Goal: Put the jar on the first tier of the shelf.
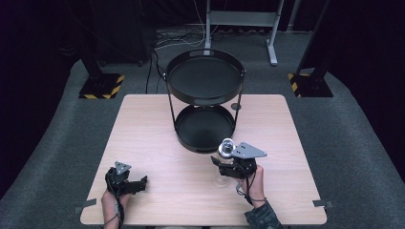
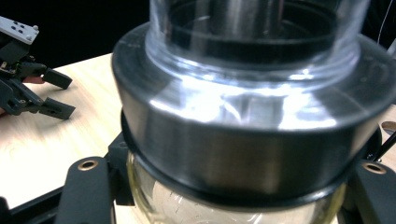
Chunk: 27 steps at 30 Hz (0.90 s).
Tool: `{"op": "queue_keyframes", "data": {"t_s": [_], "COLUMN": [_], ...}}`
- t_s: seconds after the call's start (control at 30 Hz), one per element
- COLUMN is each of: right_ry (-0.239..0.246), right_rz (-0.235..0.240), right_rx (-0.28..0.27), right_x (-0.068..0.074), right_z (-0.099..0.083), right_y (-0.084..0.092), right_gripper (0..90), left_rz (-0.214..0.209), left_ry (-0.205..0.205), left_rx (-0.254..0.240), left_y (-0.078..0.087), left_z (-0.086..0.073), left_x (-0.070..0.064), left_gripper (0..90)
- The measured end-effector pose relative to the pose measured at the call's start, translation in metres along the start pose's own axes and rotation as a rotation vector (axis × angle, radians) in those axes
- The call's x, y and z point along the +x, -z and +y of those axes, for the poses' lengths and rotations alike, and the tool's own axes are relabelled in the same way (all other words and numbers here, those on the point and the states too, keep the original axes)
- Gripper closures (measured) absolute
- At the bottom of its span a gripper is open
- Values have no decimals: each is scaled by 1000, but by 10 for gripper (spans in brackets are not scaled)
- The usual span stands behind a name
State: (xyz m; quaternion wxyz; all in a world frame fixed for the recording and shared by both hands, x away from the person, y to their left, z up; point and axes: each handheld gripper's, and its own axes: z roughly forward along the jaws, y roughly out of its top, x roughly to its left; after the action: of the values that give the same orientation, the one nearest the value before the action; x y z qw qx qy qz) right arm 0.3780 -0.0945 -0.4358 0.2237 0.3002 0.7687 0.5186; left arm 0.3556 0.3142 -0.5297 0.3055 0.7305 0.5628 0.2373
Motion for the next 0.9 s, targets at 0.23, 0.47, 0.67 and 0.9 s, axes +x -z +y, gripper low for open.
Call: {"op": "queue_keyframes", "data": {"t_s": [0.23, 0.47, 0.67, 0.9], "right_ry": [7, 10, 6, 4], "right_rz": [2, 2, 3, 3], "right_rx": [-2, 5, 5, 7], "right_x": [-3, -8, -13, -17], "right_z": [6, 11, 15, 20], "right_y": [-5, -11, -18, -24], "right_gripper": [310, 310, 310, 310], "left_rz": [0, 0, -1, 0], "left_ry": [0, 0, 0, 0], "left_rx": [0, 0, 0, 1], "left_y": [0, 0, 0, 0], "left_z": [0, 0, 0, 0], "left_x": [0, 0, 0, 0], "left_gripper": [14, 14, 14, 14]}}
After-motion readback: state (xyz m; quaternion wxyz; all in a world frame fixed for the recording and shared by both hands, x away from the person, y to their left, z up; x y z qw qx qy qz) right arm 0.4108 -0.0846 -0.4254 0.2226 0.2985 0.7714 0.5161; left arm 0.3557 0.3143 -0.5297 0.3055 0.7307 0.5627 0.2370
